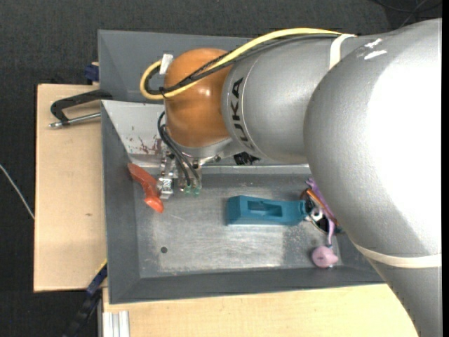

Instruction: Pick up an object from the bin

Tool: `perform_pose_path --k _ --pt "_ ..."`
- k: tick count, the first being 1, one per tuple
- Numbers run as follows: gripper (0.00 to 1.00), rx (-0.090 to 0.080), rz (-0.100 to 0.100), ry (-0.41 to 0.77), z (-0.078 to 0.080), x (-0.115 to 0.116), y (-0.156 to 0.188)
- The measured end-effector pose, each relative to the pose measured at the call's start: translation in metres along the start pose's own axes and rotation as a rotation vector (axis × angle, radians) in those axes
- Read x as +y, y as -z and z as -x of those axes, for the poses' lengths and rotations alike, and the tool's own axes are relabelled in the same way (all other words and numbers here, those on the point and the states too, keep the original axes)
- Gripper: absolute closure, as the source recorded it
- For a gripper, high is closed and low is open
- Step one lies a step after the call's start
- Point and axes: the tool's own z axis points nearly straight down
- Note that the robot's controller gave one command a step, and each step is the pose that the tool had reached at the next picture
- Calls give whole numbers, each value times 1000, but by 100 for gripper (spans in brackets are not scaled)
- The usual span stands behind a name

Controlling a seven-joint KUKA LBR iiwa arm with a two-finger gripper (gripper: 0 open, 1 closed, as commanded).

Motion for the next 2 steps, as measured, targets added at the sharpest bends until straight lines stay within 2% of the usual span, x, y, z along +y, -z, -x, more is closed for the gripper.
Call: perform_pose_path --k 1,2 --pt "100 7 -3 45 0 -5 51" --pt "100 -8 3 90 6 -2 34"
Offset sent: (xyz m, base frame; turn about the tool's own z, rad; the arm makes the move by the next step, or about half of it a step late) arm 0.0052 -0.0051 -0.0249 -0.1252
